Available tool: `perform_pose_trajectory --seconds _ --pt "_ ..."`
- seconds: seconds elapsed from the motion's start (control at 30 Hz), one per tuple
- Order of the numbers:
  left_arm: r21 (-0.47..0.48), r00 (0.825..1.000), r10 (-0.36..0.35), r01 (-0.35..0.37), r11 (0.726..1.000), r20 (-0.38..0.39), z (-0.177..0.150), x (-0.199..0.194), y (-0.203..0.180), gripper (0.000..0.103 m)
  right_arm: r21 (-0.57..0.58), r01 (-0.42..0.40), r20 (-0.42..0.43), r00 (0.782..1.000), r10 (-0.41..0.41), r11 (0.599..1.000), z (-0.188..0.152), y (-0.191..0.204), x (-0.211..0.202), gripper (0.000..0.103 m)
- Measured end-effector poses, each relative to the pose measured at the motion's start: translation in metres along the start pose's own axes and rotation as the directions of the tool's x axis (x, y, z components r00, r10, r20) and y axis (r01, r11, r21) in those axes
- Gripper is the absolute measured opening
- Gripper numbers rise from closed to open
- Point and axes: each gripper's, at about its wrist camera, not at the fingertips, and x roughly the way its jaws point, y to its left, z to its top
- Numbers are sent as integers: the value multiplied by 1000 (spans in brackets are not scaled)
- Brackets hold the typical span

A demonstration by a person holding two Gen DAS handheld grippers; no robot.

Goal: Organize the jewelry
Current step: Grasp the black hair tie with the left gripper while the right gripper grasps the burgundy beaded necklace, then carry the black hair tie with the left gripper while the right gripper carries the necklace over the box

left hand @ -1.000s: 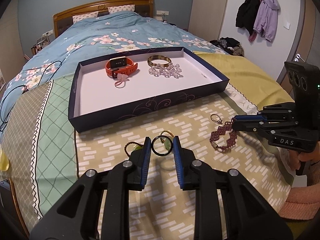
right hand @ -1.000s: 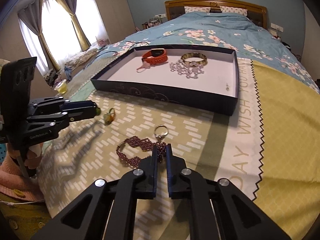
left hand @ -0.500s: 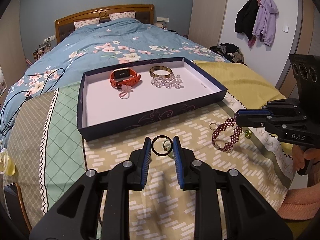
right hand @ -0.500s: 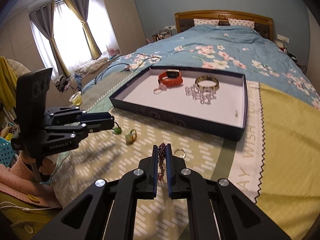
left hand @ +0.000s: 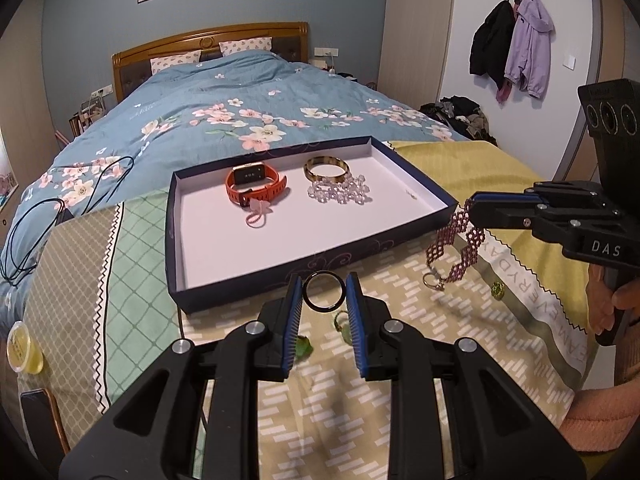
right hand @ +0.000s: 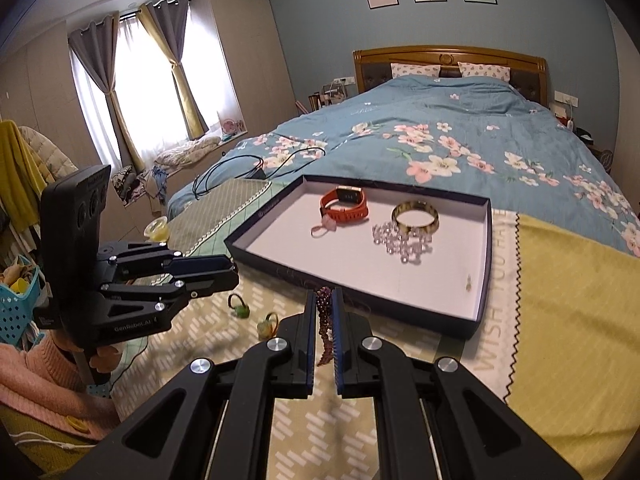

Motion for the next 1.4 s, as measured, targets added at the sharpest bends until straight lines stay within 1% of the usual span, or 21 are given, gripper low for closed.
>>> perform_pose_trajectory --seconds 0.4,1.1,1.4 --pt "4 1000 16 -16 1000 19 13 3 4 23 -8 10 36 999 -9 1000 19 -6 3 6" --pt "12 999 30 -31 999 33 29 14 5 23 9 -9 40 999 9 1000 36 -15 19 6" --pt "7 999 40 -40 999 33 34 20 9 23 20 -6 41 999 5 1000 45 -20 29 6"
